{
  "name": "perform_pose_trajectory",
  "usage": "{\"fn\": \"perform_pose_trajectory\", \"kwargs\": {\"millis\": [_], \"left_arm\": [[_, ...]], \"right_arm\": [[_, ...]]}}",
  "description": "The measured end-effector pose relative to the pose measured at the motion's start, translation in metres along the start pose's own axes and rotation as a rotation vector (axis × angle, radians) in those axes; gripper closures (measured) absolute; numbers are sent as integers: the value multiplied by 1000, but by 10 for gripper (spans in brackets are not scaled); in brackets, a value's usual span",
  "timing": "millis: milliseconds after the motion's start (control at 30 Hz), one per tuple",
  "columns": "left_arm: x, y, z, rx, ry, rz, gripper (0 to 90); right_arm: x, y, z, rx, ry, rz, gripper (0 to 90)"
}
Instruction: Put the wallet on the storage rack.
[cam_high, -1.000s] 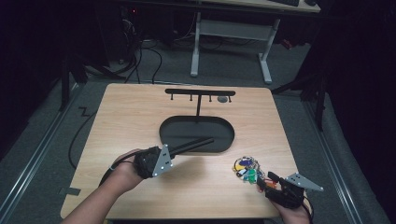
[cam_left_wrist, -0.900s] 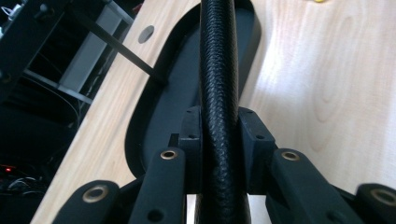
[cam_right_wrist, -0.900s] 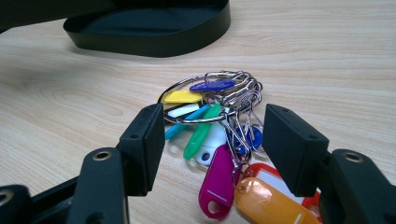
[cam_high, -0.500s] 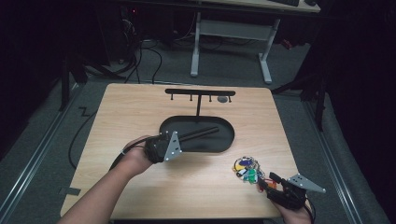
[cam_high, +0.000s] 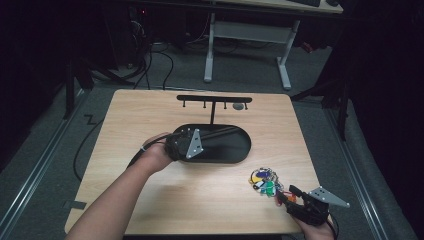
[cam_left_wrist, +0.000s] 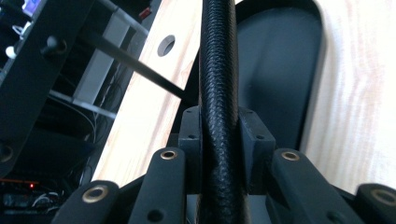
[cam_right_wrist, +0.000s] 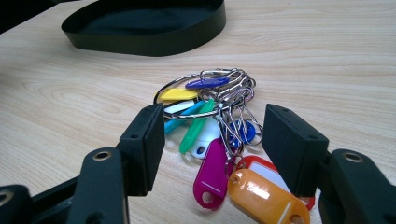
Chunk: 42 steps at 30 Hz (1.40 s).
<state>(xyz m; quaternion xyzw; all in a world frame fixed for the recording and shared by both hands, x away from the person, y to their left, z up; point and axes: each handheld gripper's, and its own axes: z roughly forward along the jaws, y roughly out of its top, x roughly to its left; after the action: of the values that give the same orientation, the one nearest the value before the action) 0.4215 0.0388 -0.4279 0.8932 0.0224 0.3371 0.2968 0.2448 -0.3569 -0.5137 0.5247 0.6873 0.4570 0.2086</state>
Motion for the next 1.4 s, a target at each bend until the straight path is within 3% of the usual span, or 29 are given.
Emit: {"fn": "perform_pose_trajectory", "kwargs": {"millis": [33,133,467,1033,1233,1400], "left_arm": [[2,-2,5,-8,2,-19,743],[3,-3,9,-6,2,-19,743],[5,-6,25,9,-20,2,743],[-6,-16,44,12,-53,23,738],[-7,-21,45,35,-85,7,723],[-5,-26,41,84,-109,-16,704]], "right_arm": [[0,0,1,1,2,-3,401],[0,0,1,0,4,-3,401],[0,-1,1,1,7,0,401],[0,-2,2,8,7,7,402],[0,-2,3,15,7,3,402],[1,-2,2,16,6,9,402]]}}
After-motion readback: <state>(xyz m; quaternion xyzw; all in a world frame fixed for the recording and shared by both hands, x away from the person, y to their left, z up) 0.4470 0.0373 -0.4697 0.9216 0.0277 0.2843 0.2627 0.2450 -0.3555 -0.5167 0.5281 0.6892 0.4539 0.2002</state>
